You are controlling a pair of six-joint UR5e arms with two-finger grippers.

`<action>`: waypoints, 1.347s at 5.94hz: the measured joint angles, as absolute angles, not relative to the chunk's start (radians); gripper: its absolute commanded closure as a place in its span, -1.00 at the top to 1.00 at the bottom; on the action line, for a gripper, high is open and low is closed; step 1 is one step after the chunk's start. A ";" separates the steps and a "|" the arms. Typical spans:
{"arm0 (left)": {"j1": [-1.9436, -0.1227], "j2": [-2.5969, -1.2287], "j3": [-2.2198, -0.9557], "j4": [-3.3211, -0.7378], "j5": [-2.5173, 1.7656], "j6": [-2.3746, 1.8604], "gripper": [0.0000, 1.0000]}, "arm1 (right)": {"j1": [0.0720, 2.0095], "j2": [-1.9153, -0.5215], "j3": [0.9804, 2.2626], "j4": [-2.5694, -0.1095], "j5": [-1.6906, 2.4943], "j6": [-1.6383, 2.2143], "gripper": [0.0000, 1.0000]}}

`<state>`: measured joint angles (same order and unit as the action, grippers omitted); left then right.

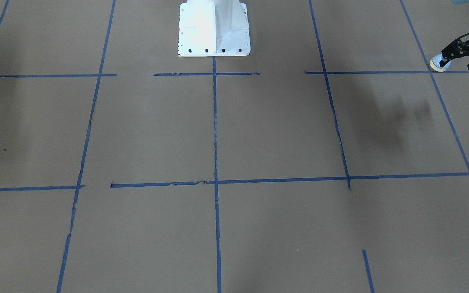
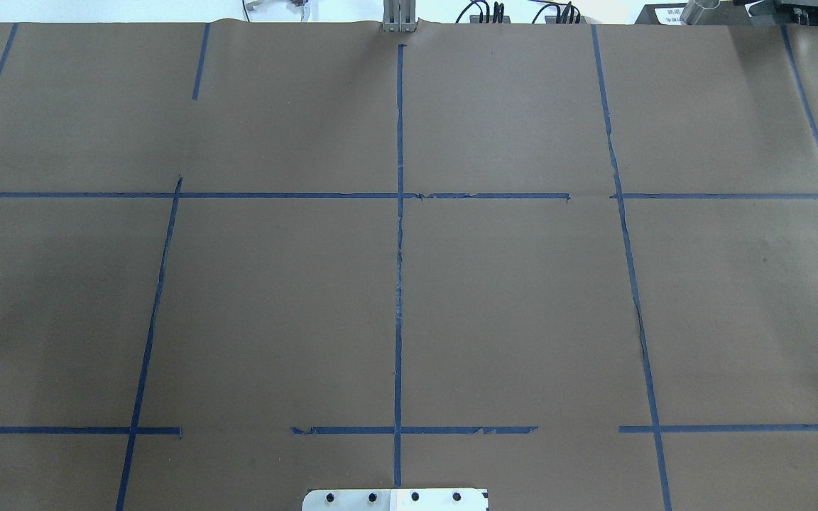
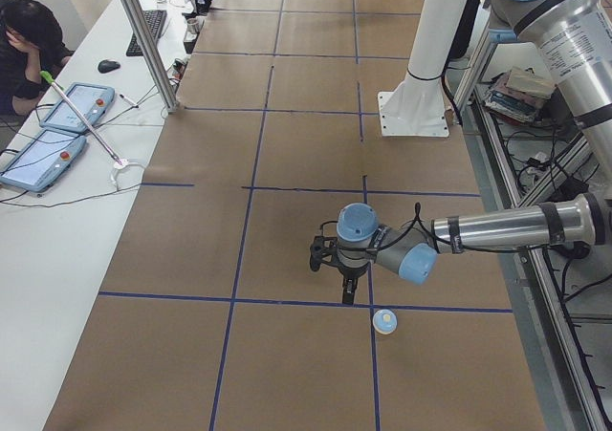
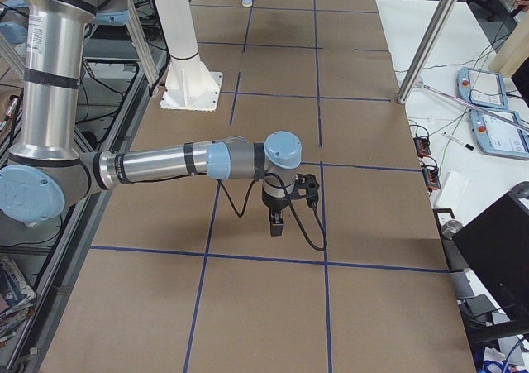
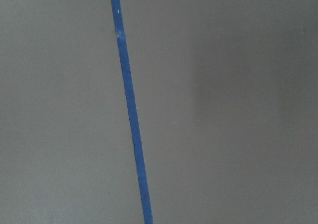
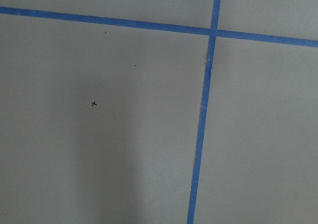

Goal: Place and press bell with both arms

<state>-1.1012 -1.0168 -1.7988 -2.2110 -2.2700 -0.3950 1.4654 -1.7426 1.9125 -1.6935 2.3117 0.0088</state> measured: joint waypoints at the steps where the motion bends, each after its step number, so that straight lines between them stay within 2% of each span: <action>1: -1.041 -1.002 -1.744 -2.251 -2.258 -0.400 1.00 | 1.466 -1.743 1.913 -1.694 2.311 0.008 1.00; 3: -0.964 -0.998 -1.653 -2.332 -2.253 -0.401 1.00 | 1.466 -1.744 1.914 -1.694 2.310 0.006 1.00; 8: -0.859 -1.021 -1.585 -2.347 -2.253 -0.398 1.00 | 1.466 -1.748 1.919 -1.694 2.309 0.003 1.00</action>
